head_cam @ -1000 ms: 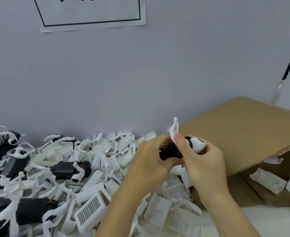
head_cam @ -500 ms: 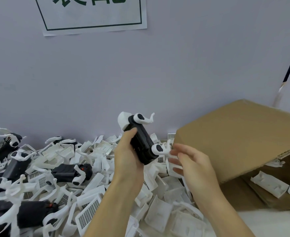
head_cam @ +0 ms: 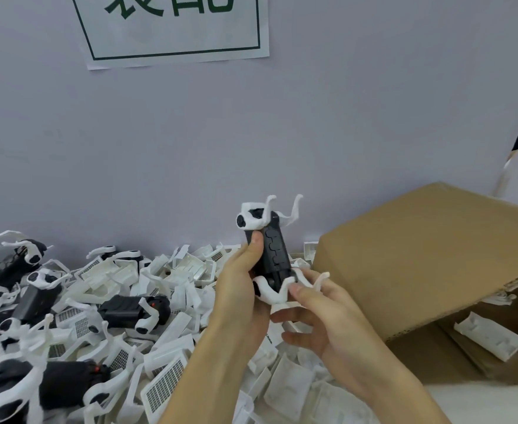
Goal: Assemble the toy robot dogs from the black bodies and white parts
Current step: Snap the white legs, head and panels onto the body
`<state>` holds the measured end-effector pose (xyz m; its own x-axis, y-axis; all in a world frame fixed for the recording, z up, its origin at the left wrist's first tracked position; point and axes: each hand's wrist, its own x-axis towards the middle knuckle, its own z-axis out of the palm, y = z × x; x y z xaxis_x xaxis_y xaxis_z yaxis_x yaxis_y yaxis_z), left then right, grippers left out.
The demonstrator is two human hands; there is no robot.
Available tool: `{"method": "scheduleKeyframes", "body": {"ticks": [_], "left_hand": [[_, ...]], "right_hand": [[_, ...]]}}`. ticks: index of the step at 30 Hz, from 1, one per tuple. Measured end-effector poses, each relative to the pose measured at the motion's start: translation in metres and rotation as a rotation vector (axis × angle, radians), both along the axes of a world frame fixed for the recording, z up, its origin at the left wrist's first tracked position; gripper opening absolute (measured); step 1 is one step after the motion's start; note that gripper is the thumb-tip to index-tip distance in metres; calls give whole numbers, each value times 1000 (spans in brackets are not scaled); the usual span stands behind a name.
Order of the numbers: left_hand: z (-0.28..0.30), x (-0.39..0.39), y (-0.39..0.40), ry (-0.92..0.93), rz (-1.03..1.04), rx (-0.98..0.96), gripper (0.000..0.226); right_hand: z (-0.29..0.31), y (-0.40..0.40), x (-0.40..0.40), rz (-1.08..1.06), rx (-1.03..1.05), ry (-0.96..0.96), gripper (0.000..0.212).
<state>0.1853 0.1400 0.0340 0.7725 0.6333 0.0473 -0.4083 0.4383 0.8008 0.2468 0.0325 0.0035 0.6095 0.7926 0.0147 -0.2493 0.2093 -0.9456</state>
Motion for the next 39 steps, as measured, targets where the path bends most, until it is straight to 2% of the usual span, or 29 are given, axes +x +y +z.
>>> {"method": "scheduleKeyframes", "body": {"ticks": [4,8,21,28,33,35,39], "left_hand": [[1,-2,-5,46,-6,14,40],[2,-1,-9,75,-11,-34,47],[-4,3,-9,130,87,65,43],[-3,3,-10,75,83,97,38],[-3,4,-10,55,77,110,36],[-2,4,-10,47,74,113,36],[-2,3,-11,47,83,126,35]], "right_hand": [[-4,5,-2,-100,-21,-148,16],[-6,8,-4,-137,-20,-207,17],[-10,14,-9,-106,29,-131,24],[-11,14,-7,-84,67,-88,22],[-12,14,-6,-94,71,-78,28],[-12,13,-6,-94,70,-72,19],[-12,14,-7,-135,18,-127,22]]}}
